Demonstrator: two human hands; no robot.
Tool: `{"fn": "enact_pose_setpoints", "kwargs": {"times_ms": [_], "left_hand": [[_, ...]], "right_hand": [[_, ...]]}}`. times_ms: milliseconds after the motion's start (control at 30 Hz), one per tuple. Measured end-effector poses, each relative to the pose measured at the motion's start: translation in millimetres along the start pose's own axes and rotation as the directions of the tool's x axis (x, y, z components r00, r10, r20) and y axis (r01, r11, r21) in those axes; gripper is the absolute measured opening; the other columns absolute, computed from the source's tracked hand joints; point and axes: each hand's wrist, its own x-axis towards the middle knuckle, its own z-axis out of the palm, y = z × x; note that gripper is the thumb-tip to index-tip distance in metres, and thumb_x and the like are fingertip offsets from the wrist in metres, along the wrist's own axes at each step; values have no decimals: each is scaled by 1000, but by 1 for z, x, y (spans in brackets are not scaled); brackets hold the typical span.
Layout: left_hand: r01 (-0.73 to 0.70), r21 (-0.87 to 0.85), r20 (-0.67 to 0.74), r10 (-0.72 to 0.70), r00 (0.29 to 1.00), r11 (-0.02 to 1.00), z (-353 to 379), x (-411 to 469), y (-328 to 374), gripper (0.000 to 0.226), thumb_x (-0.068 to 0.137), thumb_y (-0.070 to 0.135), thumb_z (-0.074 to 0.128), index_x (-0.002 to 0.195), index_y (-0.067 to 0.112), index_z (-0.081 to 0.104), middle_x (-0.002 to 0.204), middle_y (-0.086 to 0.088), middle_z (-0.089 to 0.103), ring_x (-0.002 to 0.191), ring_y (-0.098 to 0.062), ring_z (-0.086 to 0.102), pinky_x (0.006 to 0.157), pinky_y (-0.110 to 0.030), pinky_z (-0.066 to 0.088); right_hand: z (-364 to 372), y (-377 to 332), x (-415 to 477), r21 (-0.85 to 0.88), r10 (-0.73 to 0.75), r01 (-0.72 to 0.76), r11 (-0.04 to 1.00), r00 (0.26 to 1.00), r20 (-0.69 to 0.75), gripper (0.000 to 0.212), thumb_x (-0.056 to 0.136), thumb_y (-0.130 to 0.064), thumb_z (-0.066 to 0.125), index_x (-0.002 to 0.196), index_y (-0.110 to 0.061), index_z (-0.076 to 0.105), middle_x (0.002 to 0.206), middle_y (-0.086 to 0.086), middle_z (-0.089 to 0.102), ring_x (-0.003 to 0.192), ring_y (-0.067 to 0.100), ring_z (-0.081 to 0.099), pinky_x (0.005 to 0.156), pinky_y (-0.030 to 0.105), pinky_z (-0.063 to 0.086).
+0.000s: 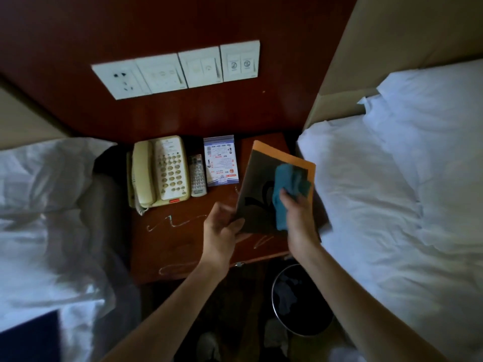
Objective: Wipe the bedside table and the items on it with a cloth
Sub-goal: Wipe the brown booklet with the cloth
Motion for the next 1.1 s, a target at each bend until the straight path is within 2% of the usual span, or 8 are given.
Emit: {"fn": "enact_pose_setpoints", "kwargs": {"times_ms": [167,300,400,500,600,733,933,1100], "left_hand": [[-42,-30,-41,41,998,999,-28,-31,21,19,87,-11,49,85,8,51,90,-9,70,87,-25,71,65,-32,58],[-12,-45,-66,9,998,999,-55,-48,35,25,90,-6,49,80,17,54,90,-3,72,90,-24,71,68,-35,59],[-60,-50,-56,58,997,997,-64,-58,39,36,90,-7,48,74,23,56,87,2,74,91,-23,71,71,-37,59],[-81,-76,-90,74,993,994,-66,-61,41,30,89,-10,48,78,17,53,84,-1,72,90,-26,71,69,-36,59],[-84,-82,-139,72,988,993,-76,-63,41,24,88,-11,47,80,12,51,86,-6,69,91,-30,69,67,-35,59],[-40,-129,-139,22,990,991,-91,-70,36,18,89,-7,48,86,10,51,87,-3,71,94,-29,69,68,-35,59],[-43,-201,-222,-3,975,979,-95,-72,28,19,89,-7,48,85,11,51,100,-13,68,96,-29,69,70,-35,59],[-82,-286,-343,-22,939,955,-90,-60,35,20,89,-6,49,82,13,50,95,-12,65,92,-26,69,60,-27,57]], "right_hand": [[28,14,-29,-295,-378,518,803,825,421,39,97,-24,45,132,-40,39,146,-10,34,137,16,33,112,33,27],[12,6,-12,-336,-235,350,874,911,338,28,96,-20,49,123,-15,53,118,5,59,106,17,60,74,10,47],[17,4,-18,-341,-220,297,892,944,246,29,96,-19,49,123,-11,54,113,4,61,102,16,60,77,11,46],[38,10,-48,-422,-303,474,773,860,411,33,95,-17,50,129,-14,53,118,-15,55,115,9,52,81,-5,35],[52,21,-69,-426,-323,611,667,752,574,49,95,-13,49,143,-16,37,144,-16,30,138,2,23,110,7,17],[51,23,-67,-462,-324,587,665,784,530,46,95,-5,47,140,-8,41,146,3,41,135,15,39,112,35,35],[59,34,-73,-475,-315,397,785,917,245,32,96,-11,47,127,-8,54,122,7,59,115,21,56,87,20,46],[71,52,-106,-411,-339,570,712,791,510,43,94,-5,49,136,-11,46,139,1,50,130,13,45,110,32,36]]}}
